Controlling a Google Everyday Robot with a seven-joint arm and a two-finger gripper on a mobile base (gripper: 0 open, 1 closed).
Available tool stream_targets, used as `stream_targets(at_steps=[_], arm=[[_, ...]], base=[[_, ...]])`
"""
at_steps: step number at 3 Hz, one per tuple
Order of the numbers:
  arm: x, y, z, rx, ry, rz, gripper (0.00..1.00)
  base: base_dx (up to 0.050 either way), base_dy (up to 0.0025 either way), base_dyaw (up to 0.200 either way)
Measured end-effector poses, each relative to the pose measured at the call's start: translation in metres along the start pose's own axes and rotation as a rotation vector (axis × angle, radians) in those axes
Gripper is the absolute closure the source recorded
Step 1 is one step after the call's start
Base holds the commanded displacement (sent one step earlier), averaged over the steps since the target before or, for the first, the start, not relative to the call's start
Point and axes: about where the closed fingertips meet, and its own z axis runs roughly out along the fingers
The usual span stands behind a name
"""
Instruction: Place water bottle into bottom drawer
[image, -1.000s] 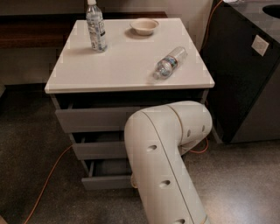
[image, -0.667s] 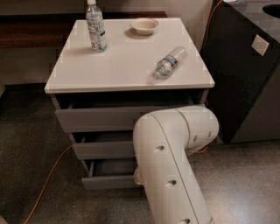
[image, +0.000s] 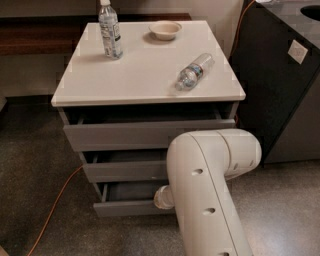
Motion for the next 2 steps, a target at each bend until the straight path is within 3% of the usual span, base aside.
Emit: stream_targets(at_steps=[1, 2], arm=[[-0.004, 0.002, -0.001, 0.008, -0.022, -0.010, 0.40], [-0.008, 0.002, -0.025, 0.068, -0.073, 0.027, 0.17]], base=[[0.000, 0.00000, 0.000], [0.000, 0.00000, 0.000]])
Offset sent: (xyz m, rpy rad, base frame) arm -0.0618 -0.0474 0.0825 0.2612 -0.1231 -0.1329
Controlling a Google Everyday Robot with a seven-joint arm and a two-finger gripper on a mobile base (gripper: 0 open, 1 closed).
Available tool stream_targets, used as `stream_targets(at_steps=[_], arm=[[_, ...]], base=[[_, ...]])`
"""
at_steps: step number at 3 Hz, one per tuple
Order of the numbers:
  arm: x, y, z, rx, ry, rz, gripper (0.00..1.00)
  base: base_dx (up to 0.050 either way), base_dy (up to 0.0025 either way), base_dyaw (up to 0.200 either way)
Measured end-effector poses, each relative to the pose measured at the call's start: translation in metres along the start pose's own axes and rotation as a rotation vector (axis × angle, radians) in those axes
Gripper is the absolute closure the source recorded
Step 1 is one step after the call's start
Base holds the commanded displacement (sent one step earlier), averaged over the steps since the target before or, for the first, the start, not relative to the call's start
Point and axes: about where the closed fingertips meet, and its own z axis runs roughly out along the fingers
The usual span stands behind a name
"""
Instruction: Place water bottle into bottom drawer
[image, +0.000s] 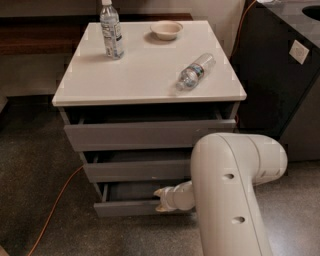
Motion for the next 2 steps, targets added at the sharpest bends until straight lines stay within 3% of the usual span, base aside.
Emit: stream_targets(at_steps=[1, 2], arm=[[0.011, 0.013, -0.062, 0.120, -0.036, 0.076, 0.00], [0.035, 0.027, -0.144, 0.280, -0.017, 0.165, 0.00]], base=[[0.000, 0.00000, 0.000], [0.000, 0.00000, 0.000]])
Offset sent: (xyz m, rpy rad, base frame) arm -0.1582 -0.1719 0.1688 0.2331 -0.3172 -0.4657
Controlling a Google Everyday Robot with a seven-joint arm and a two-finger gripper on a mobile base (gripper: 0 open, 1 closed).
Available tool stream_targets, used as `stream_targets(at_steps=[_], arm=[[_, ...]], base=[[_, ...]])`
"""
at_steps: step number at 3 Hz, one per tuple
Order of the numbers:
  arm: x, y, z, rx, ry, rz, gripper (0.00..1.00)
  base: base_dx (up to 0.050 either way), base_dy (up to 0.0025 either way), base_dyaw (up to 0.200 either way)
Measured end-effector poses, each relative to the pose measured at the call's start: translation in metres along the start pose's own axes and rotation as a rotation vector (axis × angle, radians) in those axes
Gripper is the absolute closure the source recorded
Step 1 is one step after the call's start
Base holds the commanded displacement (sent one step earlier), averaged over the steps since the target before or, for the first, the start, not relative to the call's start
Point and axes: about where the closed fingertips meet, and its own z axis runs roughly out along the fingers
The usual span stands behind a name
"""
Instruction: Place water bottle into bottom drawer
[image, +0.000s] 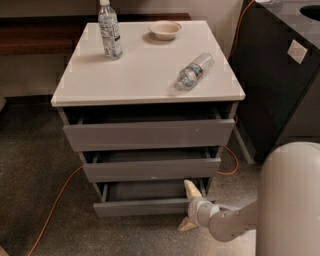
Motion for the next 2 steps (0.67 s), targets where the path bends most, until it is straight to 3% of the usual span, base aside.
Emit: stream_targets(at_steps=[1, 2], arm=[[0.016, -0.002, -0.102, 0.206, 0.058, 0.094, 0.00], [0.019, 0.009, -0.104, 0.195, 0.064, 0.101, 0.00]], base=[[0.000, 0.00000, 0.000], [0.000, 0.00000, 0.000]])
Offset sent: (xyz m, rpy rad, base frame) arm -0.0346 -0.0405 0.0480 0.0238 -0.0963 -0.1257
